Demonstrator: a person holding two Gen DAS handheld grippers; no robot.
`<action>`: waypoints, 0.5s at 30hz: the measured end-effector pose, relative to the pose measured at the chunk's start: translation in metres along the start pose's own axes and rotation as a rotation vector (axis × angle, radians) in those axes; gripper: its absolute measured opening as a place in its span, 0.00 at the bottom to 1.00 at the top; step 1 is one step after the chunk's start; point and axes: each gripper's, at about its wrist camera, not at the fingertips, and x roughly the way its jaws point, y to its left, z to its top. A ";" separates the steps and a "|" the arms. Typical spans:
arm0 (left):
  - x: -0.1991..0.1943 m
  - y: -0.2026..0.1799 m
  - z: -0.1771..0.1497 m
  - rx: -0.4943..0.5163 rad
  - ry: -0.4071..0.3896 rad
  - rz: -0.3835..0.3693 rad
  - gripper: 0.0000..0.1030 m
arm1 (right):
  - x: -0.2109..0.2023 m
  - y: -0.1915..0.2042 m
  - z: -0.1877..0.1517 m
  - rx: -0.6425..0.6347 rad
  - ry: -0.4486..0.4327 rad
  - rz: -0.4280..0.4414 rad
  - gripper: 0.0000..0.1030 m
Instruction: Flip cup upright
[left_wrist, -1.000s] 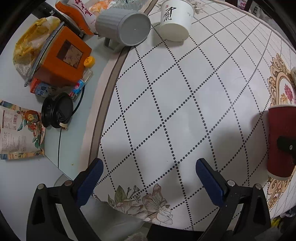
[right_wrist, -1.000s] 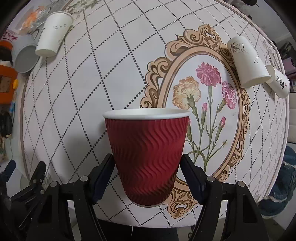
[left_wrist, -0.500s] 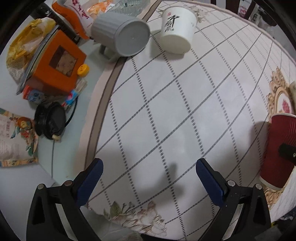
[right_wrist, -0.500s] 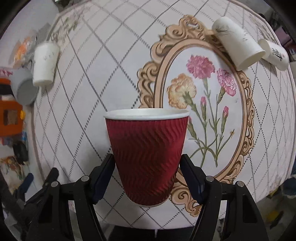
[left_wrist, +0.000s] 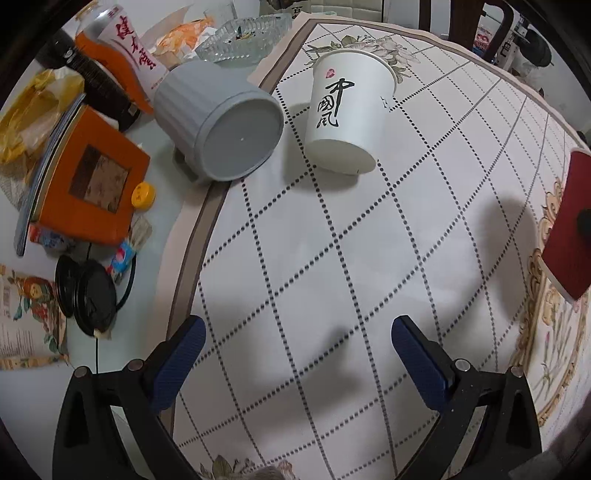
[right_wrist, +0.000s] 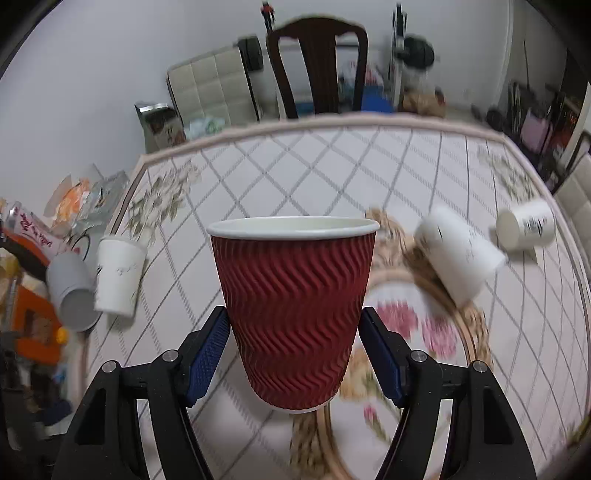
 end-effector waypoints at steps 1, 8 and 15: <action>0.001 -0.002 0.000 0.004 -0.002 0.005 1.00 | 0.005 0.002 -0.002 -0.012 -0.023 -0.008 0.71; 0.003 -0.009 -0.009 0.052 -0.007 0.013 1.00 | 0.014 0.013 -0.030 -0.133 -0.140 -0.043 0.71; -0.012 -0.018 -0.027 0.080 -0.031 0.006 1.00 | 0.002 0.009 -0.059 -0.139 -0.058 -0.051 0.73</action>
